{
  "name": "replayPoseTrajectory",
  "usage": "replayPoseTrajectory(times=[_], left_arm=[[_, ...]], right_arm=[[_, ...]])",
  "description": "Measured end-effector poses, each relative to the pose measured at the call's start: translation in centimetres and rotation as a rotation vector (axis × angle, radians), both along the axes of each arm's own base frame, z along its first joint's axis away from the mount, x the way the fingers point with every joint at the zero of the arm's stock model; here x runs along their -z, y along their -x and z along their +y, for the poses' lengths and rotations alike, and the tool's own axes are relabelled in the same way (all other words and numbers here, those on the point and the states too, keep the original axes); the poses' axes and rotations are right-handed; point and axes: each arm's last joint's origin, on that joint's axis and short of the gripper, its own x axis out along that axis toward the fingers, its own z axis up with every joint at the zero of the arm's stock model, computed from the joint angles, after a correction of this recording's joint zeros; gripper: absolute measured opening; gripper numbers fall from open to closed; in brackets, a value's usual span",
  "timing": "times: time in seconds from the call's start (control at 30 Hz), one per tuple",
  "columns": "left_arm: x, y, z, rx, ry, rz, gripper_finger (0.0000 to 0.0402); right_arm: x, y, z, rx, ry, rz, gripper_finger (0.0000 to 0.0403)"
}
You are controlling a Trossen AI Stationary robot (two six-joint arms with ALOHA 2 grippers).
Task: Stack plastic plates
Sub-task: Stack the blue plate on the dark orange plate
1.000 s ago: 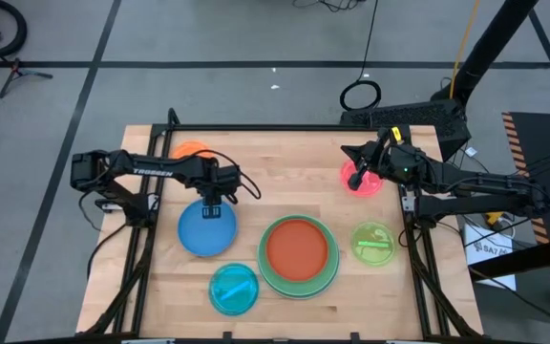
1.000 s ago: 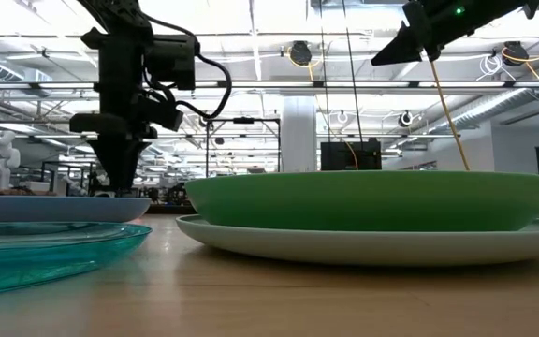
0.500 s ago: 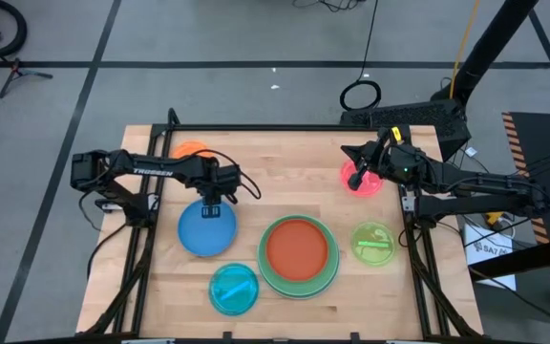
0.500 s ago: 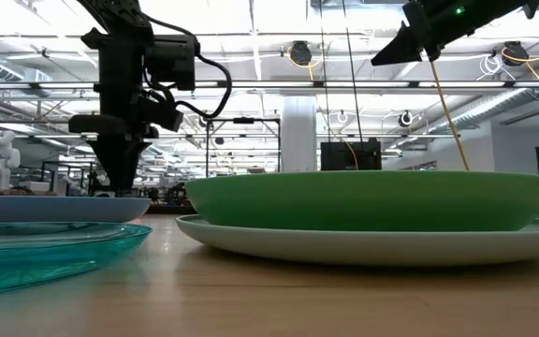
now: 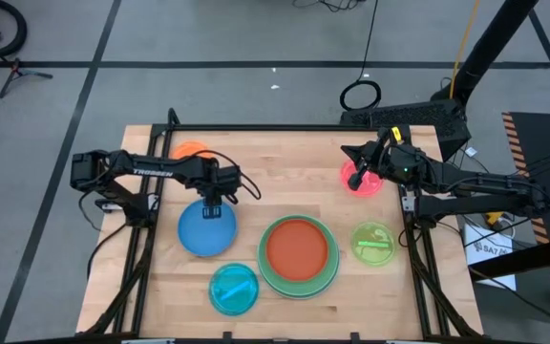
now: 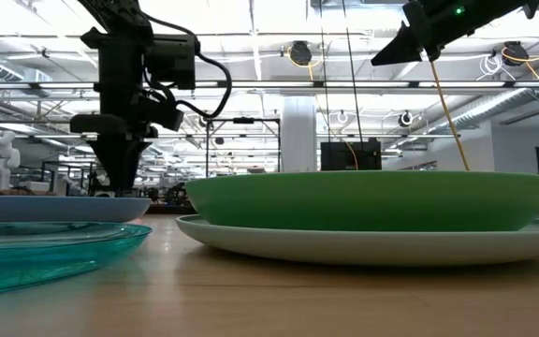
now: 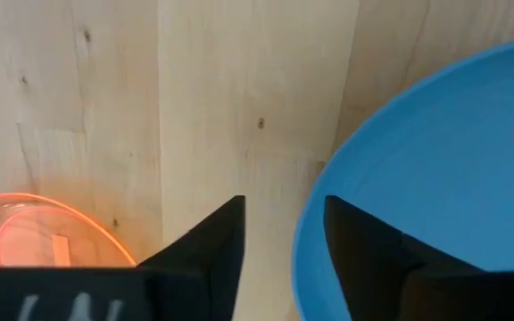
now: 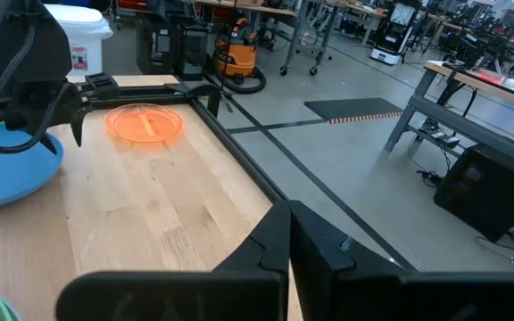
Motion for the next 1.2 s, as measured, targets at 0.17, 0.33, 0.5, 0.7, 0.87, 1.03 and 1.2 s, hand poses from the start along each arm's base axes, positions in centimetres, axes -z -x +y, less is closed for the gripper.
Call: replayPoseTrajectory(times=[0.17,0.33,0.5,0.7,0.87,1.03,1.2], left_arm=[[0.0,0.0,0.0,0.013,-0.001,0.002,0.022],[0.0,0.0,-0.1,0.051,0.049,-0.007,0.0238],[0.2,-0.1,-0.2,0.066,0.064,-0.028,0.0239],[2.2,1.1,-0.5,0.075,0.085,0.014,0.0239],[2.8,1.3,-0.5,0.052,0.085,0.008,0.0239],[2.9,1.3,-0.5,0.062,0.083,0.006,0.0239],[2.9,1.3,-0.5,0.062,0.083,0.008,0.0239]], right_arm=[[0.0,0.0,0.0,0.0,0.0,0.0,0.0],[0.0,0.0,0.0,0.0,-0.001,0.001,0.0],[0.1,0.0,0.0,0.0,-0.002,0.009,0.0],[0.1,0.0,0.0,0.0,-0.002,0.009,0.0],[0.1,0.0,0.0,0.0,-0.002,0.009,0.0],[0.1,0.0,0.0,0.0,-0.002,0.009,0.0],[0.1,0.0,0.0,0.0,-0.002,0.009,0.0]])
